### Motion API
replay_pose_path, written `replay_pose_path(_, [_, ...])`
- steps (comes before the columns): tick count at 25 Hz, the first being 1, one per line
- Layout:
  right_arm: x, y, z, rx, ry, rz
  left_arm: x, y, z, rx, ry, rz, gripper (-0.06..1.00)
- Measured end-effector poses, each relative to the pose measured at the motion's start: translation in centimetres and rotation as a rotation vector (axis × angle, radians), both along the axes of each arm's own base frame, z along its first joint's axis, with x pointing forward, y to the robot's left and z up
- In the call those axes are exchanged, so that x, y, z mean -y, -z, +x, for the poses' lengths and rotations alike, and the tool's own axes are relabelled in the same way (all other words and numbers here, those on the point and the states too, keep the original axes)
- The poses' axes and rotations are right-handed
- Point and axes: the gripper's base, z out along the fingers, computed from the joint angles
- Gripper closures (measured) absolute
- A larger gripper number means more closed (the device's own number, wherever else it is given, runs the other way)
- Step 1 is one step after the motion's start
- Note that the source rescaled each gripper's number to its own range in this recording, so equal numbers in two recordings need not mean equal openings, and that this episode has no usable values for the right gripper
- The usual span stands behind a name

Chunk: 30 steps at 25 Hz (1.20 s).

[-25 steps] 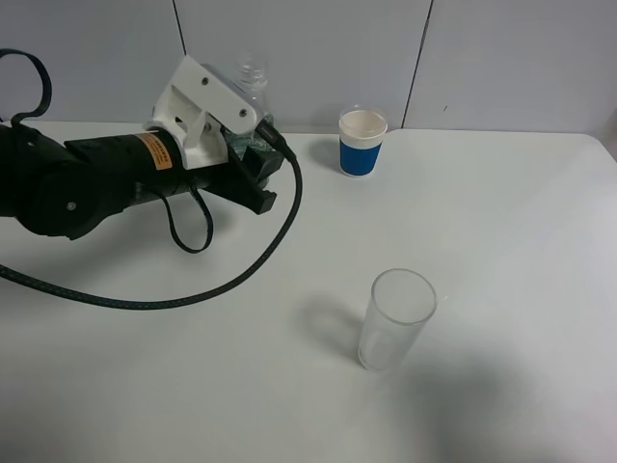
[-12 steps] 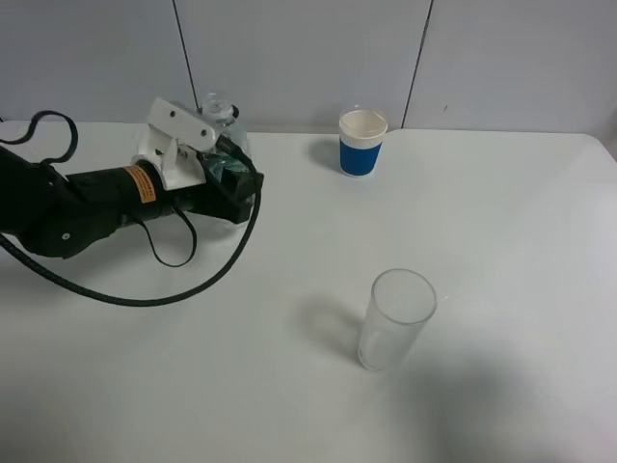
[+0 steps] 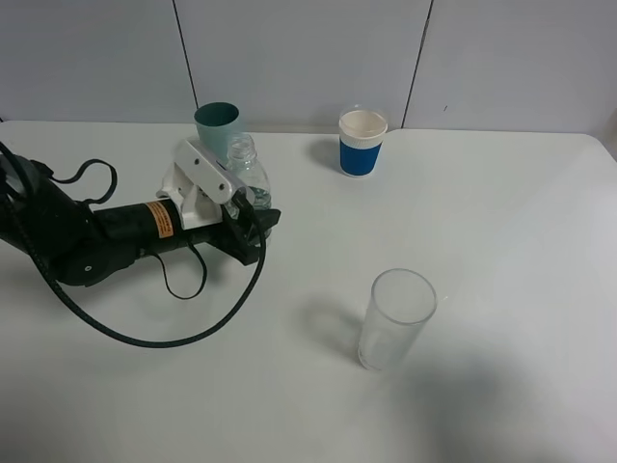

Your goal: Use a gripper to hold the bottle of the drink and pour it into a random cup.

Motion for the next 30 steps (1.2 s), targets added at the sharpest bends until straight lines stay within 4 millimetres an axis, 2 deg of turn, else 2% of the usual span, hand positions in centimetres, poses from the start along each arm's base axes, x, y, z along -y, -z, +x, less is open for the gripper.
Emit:
replay_pose_path(6, [0.0, 0.0, 0.0, 0.000, 0.000, 0.000, 0.1, 0.8, -0.1, -0.007, 0.009, -0.005, 0.94])
replay_pose_path(16, [0.0, 0.0, 0.0, 0.000, 0.000, 0.000, 0.1, 0.7, -0.1, 0.000, 0.011, -0.013, 0.93])
replay_pose_path(18, [0.0, 0.0, 0.0, 0.000, 0.000, 0.000, 0.1, 0.7, -0.1, 0.005, 0.012, -0.019, 0.74])
replay_pose_path(21, [0.0, 0.0, 0.0, 0.000, 0.000, 0.000, 0.1, 0.6, -0.1, 0.008, 0.008, -0.023, 0.21])
replay_pose_path(23, [0.0, 0.0, 0.0, 0.000, 0.000, 0.000, 0.1, 0.6, -0.1, 0.008, 0.007, -0.024, 0.03])
replay_pose_path(26, [0.0, 0.0, 0.0, 0.000, 0.000, 0.000, 0.1, 0.3, 0.0, 0.010, 0.004, -0.017, -0.04])
replay_pose_path(30, [0.0, 0.0, 0.0, 0.000, 0.000, 0.000, -0.2, -1.1, -0.4, 0.022, -0.002, -0.005, -0.05])
